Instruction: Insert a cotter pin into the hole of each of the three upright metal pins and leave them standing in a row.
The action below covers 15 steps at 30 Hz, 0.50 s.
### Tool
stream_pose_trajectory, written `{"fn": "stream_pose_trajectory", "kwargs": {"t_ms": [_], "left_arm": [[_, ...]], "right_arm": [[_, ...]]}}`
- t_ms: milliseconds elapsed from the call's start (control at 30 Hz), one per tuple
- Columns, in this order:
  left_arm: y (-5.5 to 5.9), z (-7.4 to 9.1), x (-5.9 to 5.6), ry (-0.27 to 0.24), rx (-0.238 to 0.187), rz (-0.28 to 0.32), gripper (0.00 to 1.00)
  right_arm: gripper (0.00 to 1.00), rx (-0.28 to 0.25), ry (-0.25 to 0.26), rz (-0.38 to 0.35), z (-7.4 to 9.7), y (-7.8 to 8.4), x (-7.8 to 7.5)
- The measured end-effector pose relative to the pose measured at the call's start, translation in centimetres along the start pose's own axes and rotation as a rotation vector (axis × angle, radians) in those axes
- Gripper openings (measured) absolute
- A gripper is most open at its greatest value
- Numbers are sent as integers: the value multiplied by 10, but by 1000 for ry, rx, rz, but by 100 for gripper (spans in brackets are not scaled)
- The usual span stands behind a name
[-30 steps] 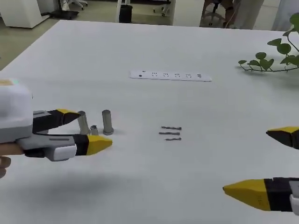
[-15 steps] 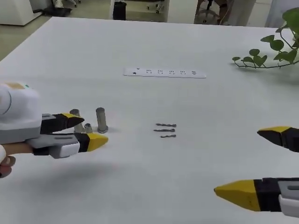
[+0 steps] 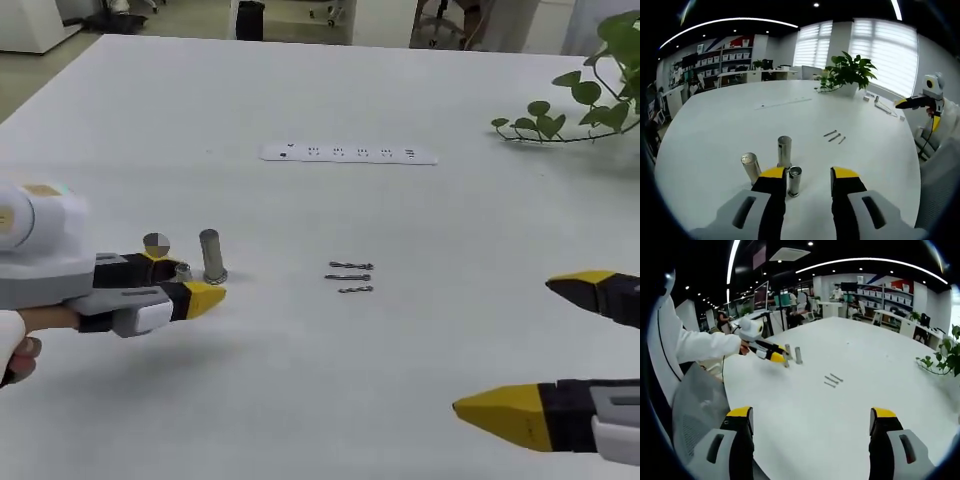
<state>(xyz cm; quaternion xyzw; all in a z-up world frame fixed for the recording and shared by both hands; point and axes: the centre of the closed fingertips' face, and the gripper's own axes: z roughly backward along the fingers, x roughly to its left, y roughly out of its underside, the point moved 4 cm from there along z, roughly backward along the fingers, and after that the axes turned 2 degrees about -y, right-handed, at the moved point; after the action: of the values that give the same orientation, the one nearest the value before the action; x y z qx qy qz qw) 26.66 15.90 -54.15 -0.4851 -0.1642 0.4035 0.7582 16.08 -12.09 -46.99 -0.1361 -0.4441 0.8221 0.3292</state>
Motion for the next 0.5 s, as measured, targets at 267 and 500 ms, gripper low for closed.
{"fn": "stream_pose_trajectory", "kwargs": {"t_ms": [267, 500], "left_arm": [[5, -2, 7, -49, 23, -33, 16], [6, -1, 11, -59, 25, -34, 6]], "right_arm": [[96, -12, 3, -22, 1, 1, -2], [96, -17, 9, -28, 3, 2, -3]]}}
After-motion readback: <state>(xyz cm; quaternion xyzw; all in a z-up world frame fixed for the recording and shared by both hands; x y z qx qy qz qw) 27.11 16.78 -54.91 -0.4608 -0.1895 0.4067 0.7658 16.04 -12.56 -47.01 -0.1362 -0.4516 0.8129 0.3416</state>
